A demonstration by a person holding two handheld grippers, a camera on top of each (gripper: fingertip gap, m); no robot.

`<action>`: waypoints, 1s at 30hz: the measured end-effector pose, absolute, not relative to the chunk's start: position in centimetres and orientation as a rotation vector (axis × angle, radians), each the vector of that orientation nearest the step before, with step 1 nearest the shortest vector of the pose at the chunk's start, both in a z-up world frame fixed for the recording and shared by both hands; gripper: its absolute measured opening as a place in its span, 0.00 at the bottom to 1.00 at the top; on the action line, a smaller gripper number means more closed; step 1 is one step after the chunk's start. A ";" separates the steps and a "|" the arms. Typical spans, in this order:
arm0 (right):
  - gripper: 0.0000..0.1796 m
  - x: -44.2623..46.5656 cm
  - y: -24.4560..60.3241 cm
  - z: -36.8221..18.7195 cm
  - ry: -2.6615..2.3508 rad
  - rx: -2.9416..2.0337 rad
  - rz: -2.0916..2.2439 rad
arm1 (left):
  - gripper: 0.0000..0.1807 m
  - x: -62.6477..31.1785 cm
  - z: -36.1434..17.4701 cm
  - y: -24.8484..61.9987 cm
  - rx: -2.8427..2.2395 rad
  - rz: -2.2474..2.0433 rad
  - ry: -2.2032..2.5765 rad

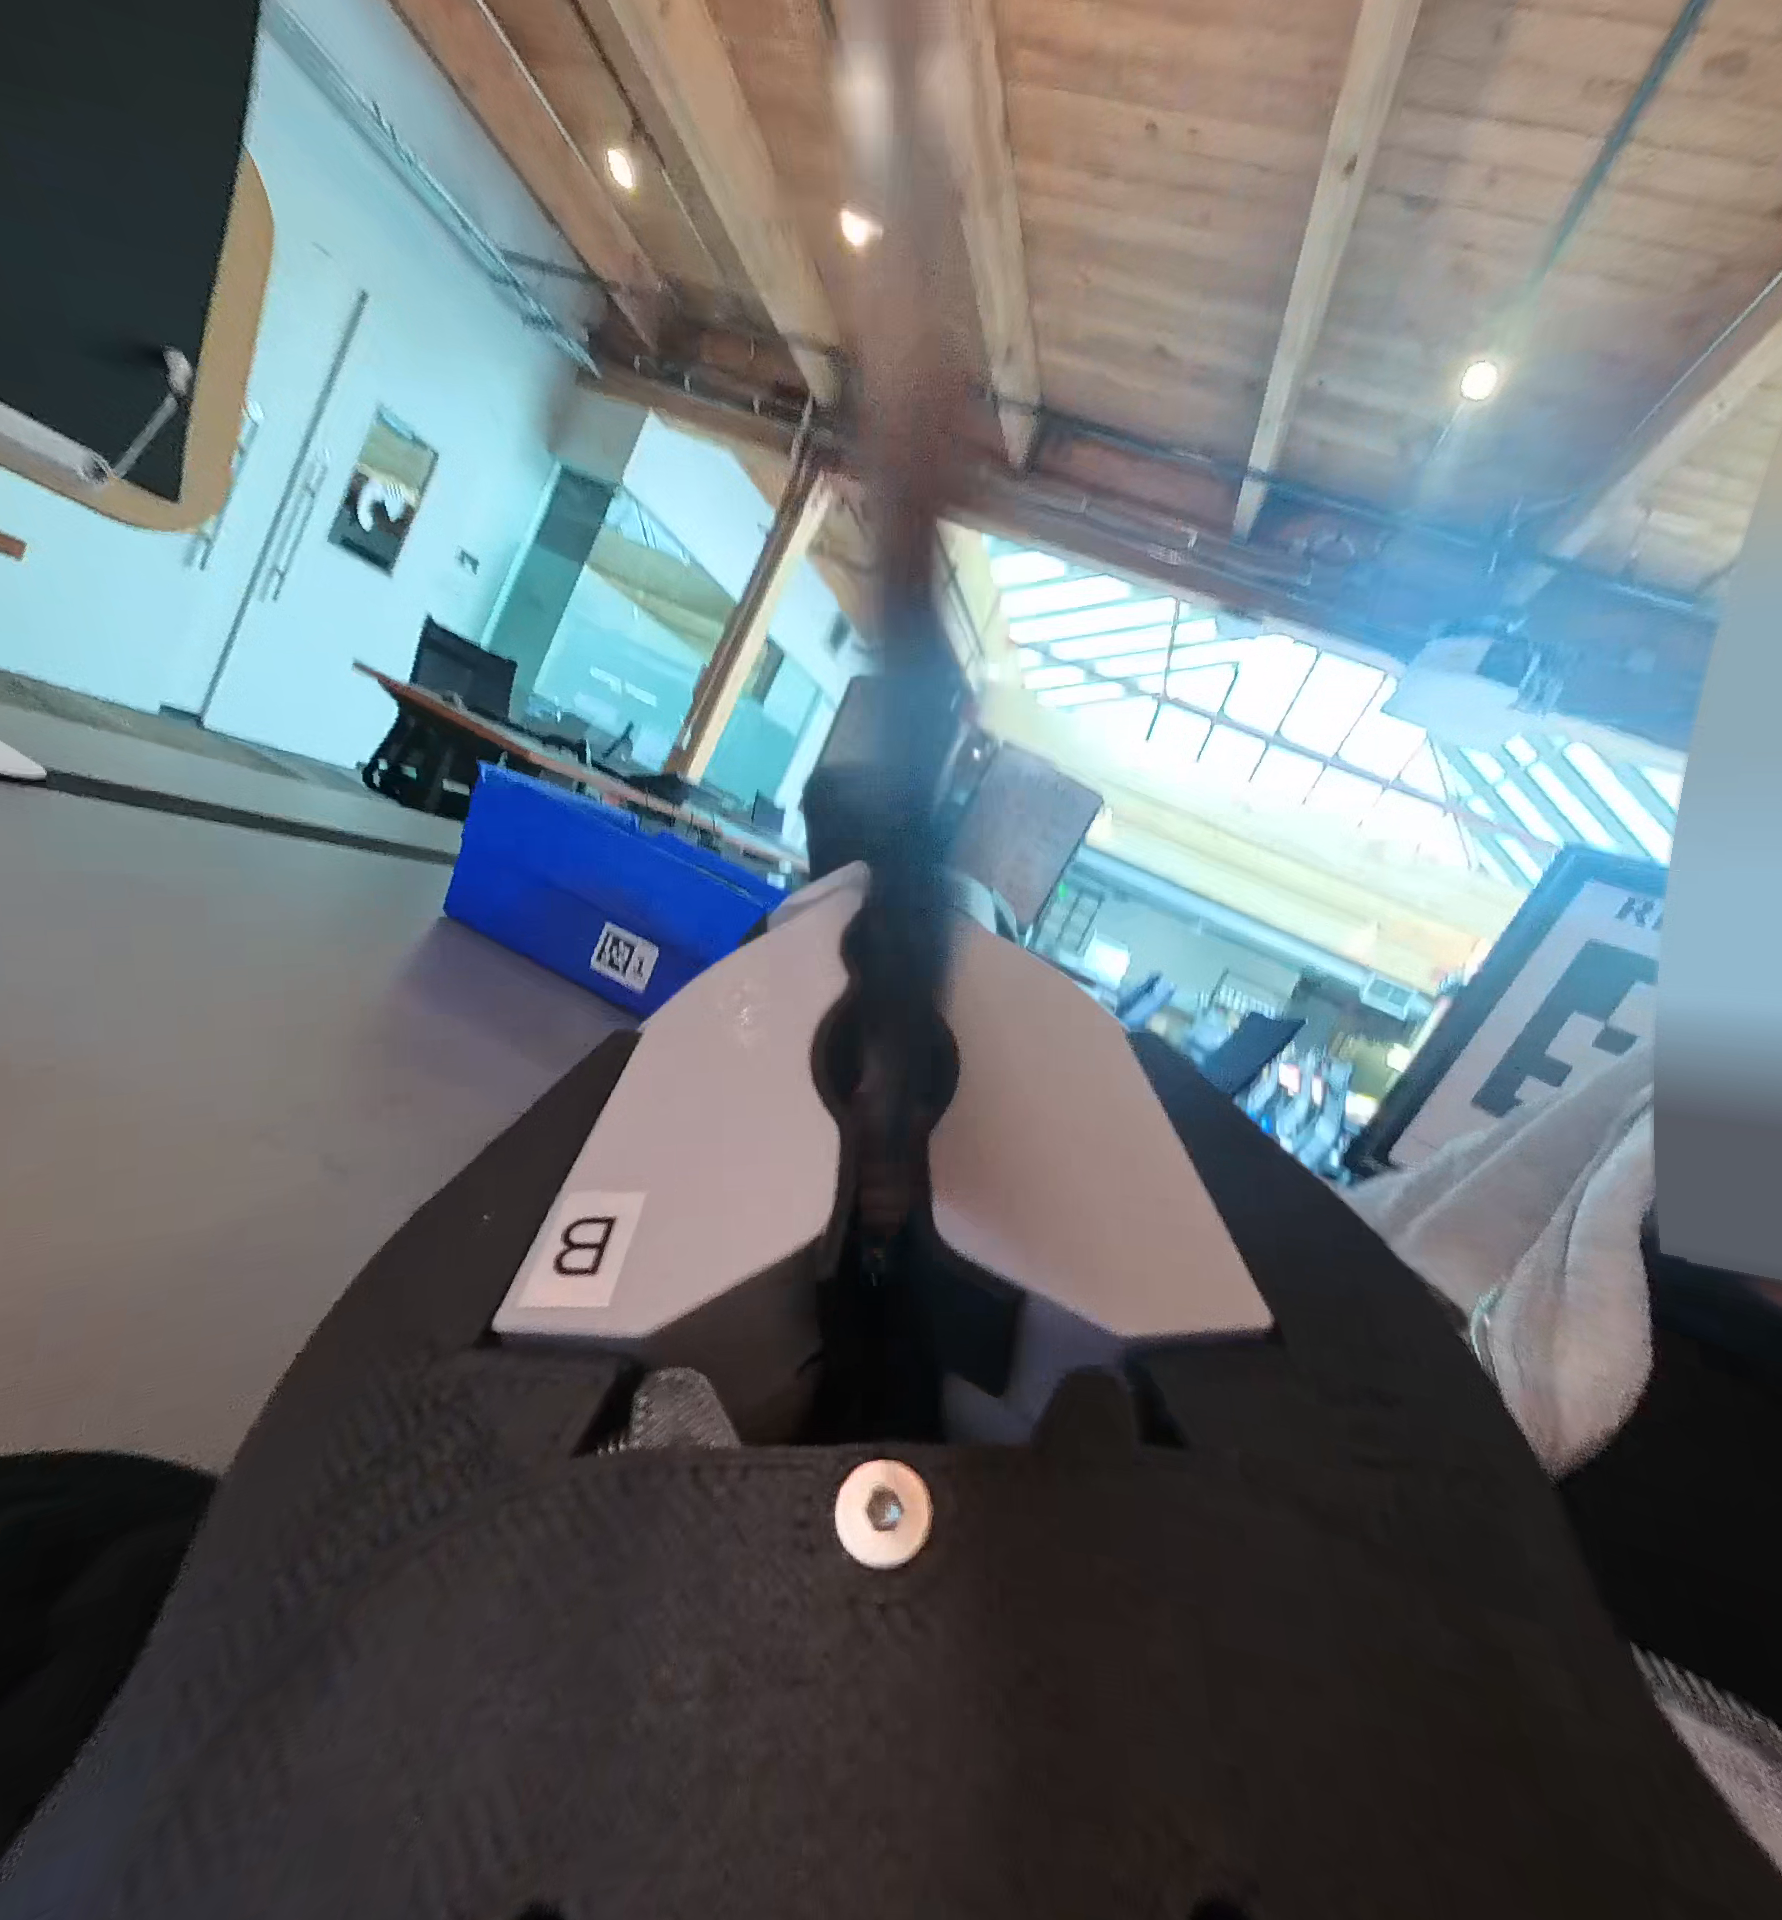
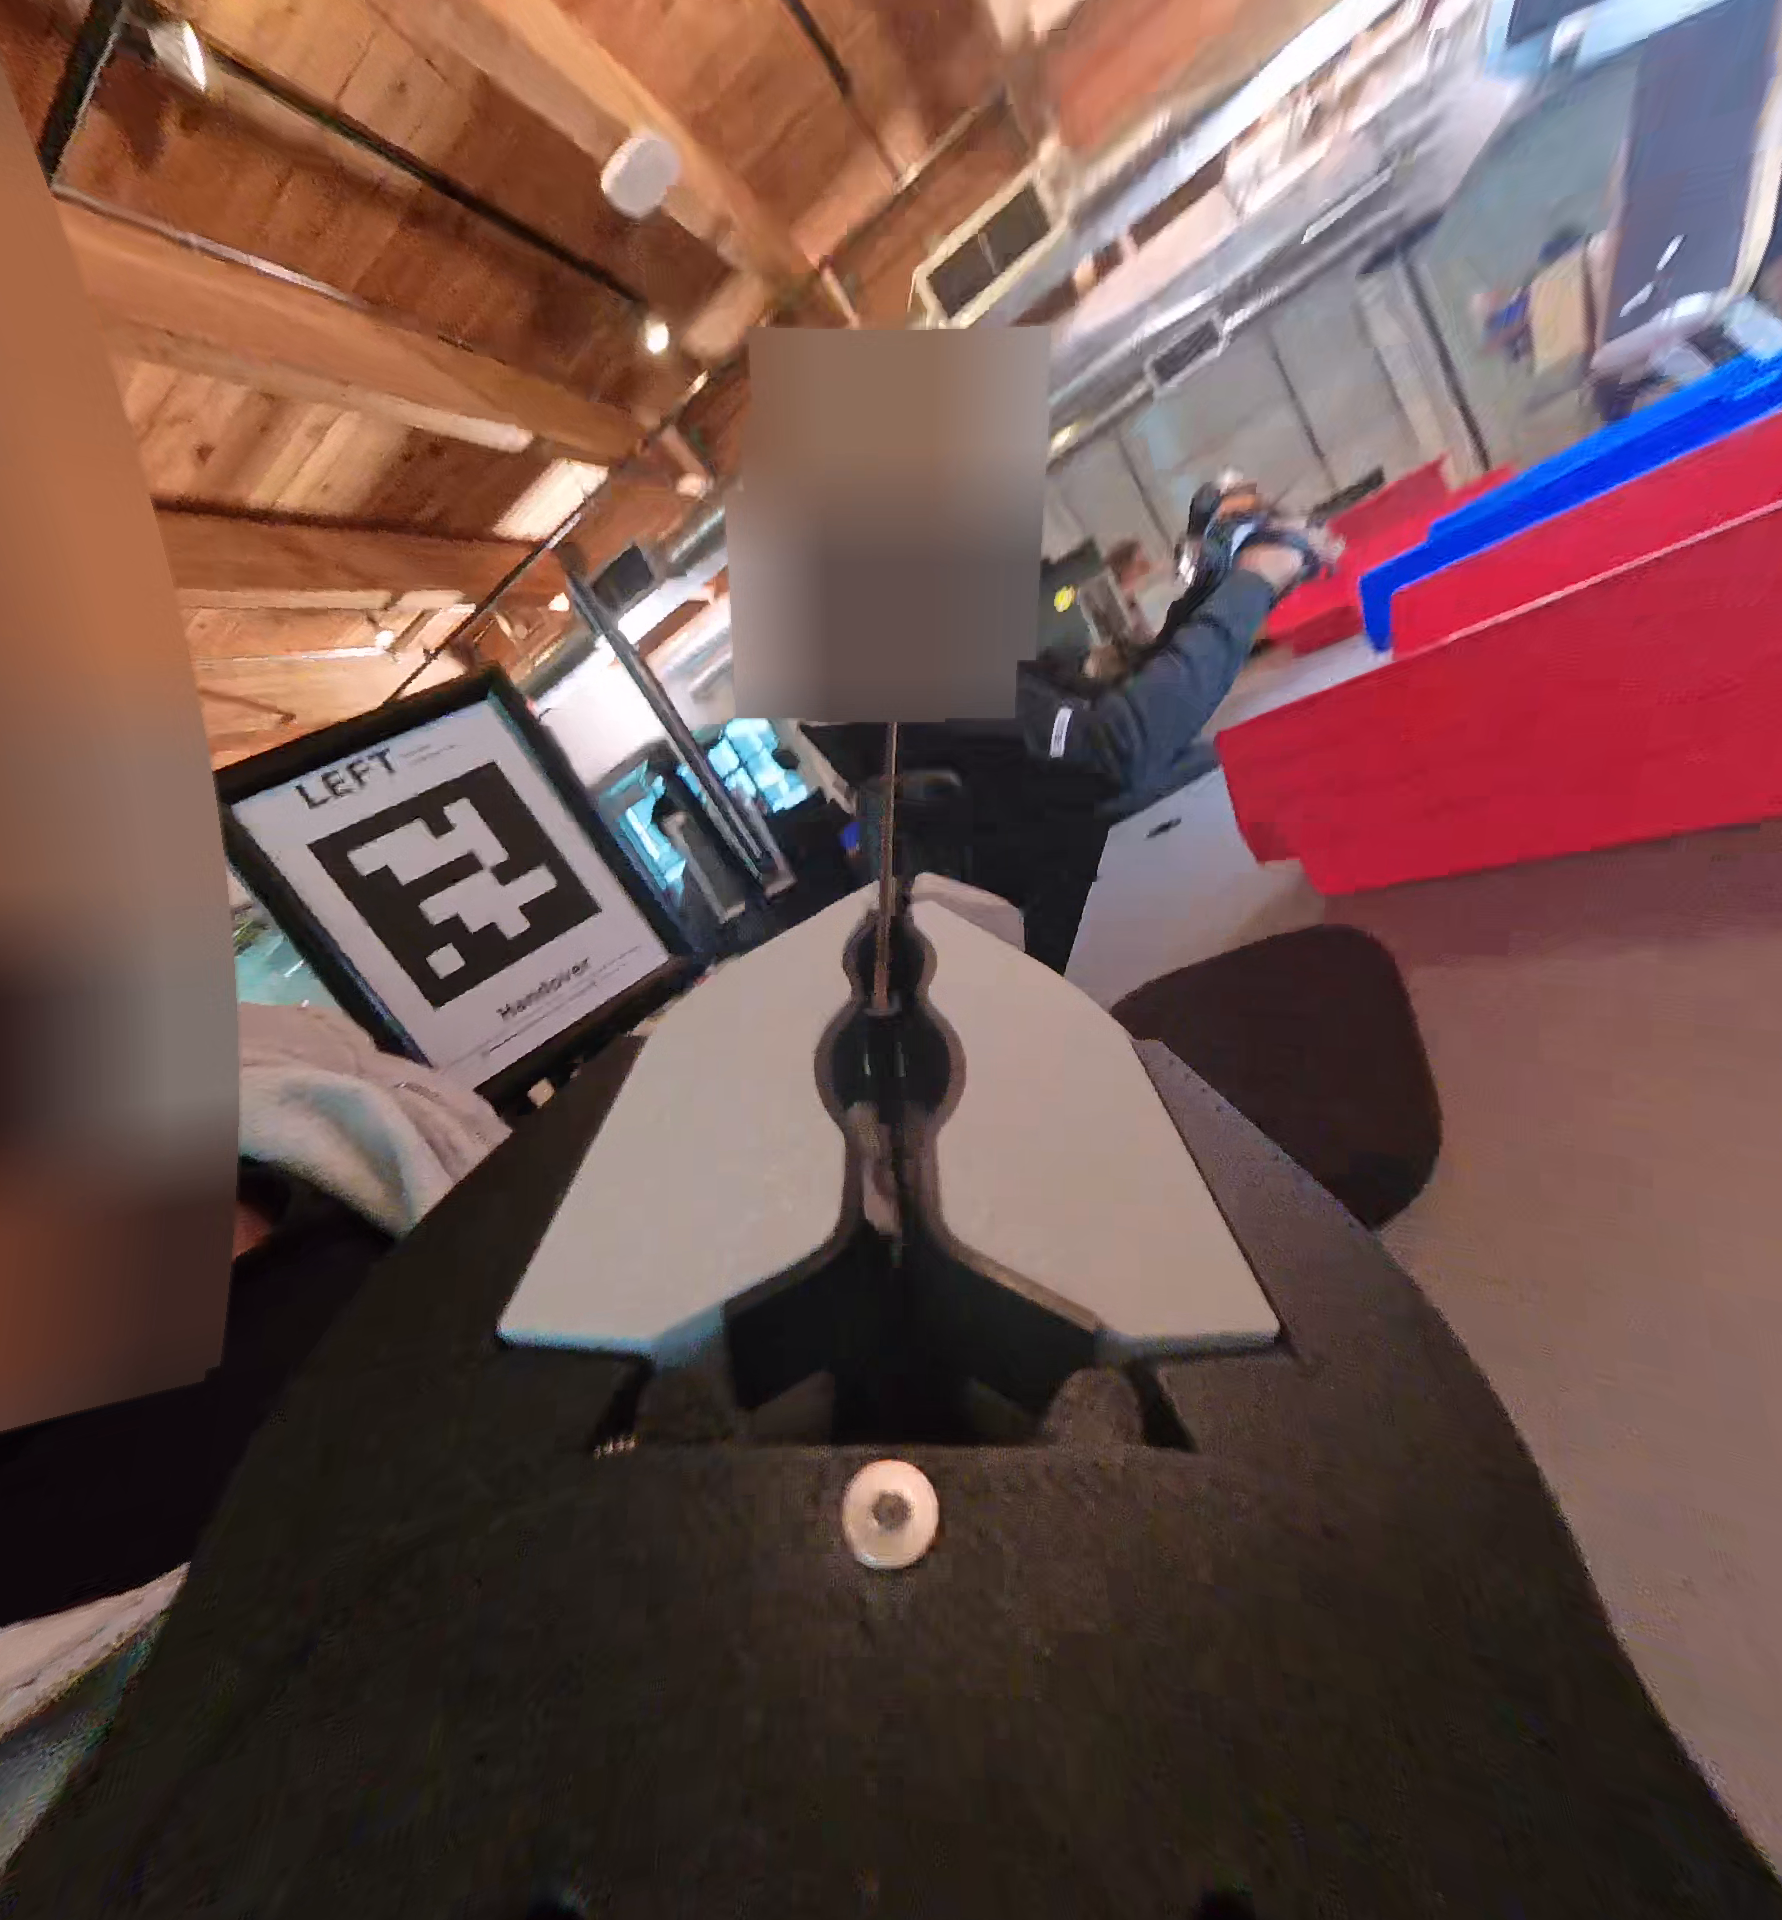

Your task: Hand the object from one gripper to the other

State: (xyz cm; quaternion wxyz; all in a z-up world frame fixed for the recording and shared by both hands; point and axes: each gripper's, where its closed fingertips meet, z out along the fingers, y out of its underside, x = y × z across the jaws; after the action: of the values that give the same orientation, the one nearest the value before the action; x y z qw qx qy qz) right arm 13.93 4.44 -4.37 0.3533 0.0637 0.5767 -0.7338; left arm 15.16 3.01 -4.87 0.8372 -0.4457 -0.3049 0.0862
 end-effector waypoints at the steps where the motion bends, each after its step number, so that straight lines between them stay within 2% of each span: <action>1: 0.03 14.3 4.5 -4.7 1.537 0.132 -1.828 | 0.00 15.4 -5.1 3.0 -0.994 0.174 -0.642; 2: 0.06 14.9 4.7 -5.0 1.594 0.076 -1.767 | 0.00 15.7 -5.2 3.1 -1.047 0.164 -0.634; 4: 0.20 15.6 4.8 -5.8 1.742 -0.027 -1.719 | 0.00 17.0 -6.1 3.9 -1.205 0.093 -0.602; 6: 0.23 16.2 4.7 -6.6 1.881 -0.132 -1.735 | 0.00 18.2 -8.0 4.9 -1.394 0.028 -0.596; 9: 0.16 18.1 4.5 -7.5 1.918 -0.269 -1.706 | 0.00 18.9 -9.8 6.3 -1.543 0.002 -0.584; 10: 0.06 18.8 4.6 -7.8 1.908 -0.300 -1.664 | 0.00 19.2 -9.9 6.8 -1.553 -0.022 -0.567; 11: 0.03 19.3 4.7 -8.0 1.900 -0.319 -1.627 | 0.02 19.2 -10.0 7.1 -1.560 -0.032 -0.564; 13: 0.01 18.5 4.3 -8.1 1.934 -0.261 -1.656 | 0.02 18.1 -9.8 6.6 -1.515 0.031 -0.607; 15: 0.01 17.3 4.3 -6.7 1.868 -0.196 -1.778 | 0.10 17.4 -8.6 6.0 -1.412 0.052 -0.614; 17: 0.01 16.0 4.7 -4.4 1.684 -0.092 -1.913 | 0.13 16.8 -7.6 5.6 -1.310 0.069 -0.622; 19: 0.01 14.7 5.4 -2.8 1.518 -0.001 -2.015 | 0.12 16.3 -6.7 5.6 -1.209 0.122 -0.603; 21: 0.01 14.0 5.6 -2.2 1.428 0.051 -2.069 | 0.02 16.2 -6.1 5.6 -1.149 0.157 -0.579; 24: 0.02 14.1 5.4 -2.5 1.447 0.056 -2.030 | 0.01 16.3 -6.7 5.4 -1.229 0.176 -0.593; 26: 0.13 14.8 5.4 -2.9 1.508 -0.002 -1.962 | 0.00 17.0 -7.2 5.4 -1.306 0.134 -0.589; 28: 0.18 15.6 5.2 -3.5 1.572 -0.046 -1.889 | 0.01 18.0 -8.4 6.0 -1.427 0.075 -0.576; 29: 0.14 16.0 5.1 -3.8 1.600 -0.065 -1.849 | 0.01 18.3 -9.1 6.2 -1.481 0.057 -0.579; 30: 0.03 16.4 5.0 -4.1 1.616 -0.074 -1.821 | 0.01 18.2 -9.4 6.3 -1.507 0.070 -0.591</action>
State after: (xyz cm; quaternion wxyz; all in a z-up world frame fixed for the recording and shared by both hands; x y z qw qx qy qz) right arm 16.36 5.02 -4.05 0.3456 -0.0285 0.6224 -0.7017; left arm 18.17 6.26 -9.43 0.6893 -0.6738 -0.2643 0.0313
